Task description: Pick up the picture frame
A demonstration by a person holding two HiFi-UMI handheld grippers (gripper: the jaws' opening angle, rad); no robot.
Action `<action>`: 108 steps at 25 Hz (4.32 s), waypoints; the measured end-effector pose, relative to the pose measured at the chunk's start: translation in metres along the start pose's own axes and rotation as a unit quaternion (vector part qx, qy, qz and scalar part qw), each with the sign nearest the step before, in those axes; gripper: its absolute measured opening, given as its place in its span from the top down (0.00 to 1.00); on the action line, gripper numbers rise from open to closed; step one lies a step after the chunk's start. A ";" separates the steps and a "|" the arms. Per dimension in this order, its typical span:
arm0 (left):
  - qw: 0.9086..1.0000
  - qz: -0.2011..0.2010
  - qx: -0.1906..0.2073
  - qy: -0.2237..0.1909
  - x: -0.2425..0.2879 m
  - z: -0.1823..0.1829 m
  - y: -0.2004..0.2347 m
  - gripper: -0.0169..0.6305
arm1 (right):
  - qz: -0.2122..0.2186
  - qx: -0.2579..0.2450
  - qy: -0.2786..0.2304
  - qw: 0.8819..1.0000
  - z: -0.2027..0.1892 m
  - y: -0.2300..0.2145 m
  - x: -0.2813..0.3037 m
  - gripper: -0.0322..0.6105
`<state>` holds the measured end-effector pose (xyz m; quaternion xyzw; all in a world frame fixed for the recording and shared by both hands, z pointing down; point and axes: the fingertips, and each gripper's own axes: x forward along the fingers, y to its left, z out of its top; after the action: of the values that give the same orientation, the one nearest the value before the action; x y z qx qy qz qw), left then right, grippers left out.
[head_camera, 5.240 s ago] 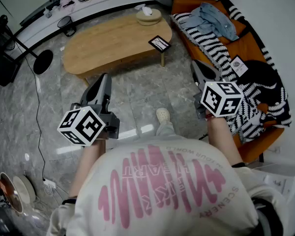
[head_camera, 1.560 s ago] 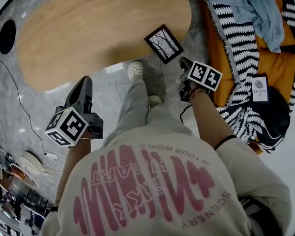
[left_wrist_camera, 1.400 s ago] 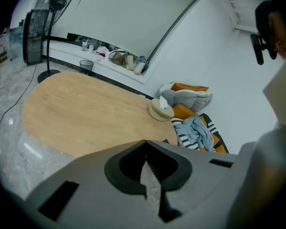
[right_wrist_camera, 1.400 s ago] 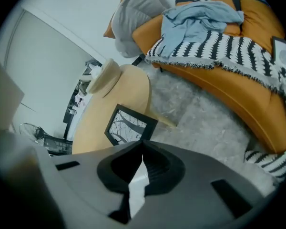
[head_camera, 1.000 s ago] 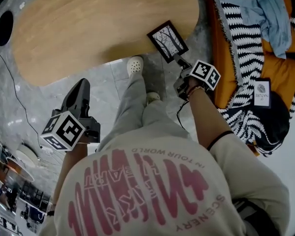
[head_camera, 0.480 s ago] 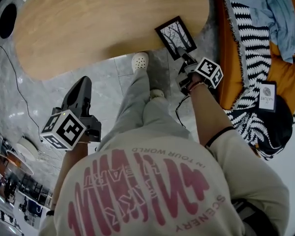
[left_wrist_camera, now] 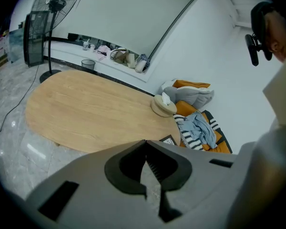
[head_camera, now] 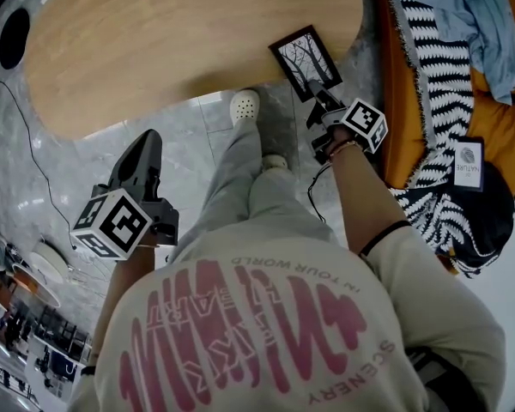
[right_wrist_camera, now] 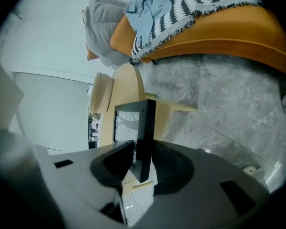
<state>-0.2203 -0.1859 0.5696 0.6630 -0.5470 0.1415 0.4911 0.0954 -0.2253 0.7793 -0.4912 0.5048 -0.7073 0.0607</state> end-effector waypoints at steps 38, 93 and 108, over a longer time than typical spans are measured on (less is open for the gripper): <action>0.987 -0.033 0.022 -0.155 -0.068 0.038 -0.070 0.97 | 0.016 -0.069 -0.014 0.997 0.004 0.066 -0.114 0.83; 0.942 -0.135 0.119 -0.282 -0.192 0.007 -0.236 0.97 | 0.194 -0.325 -0.104 0.920 -0.022 0.280 -0.355 0.83; 0.953 -0.116 0.092 -0.266 -0.191 -0.028 -0.219 0.97 | 0.177 -0.354 -0.103 0.912 -0.030 0.265 -0.359 0.83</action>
<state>-0.0901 -0.0686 0.3357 0.7780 -0.5614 -0.0479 0.2780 0.1470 -0.1243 0.3463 -0.4530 0.7919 -0.4052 0.0590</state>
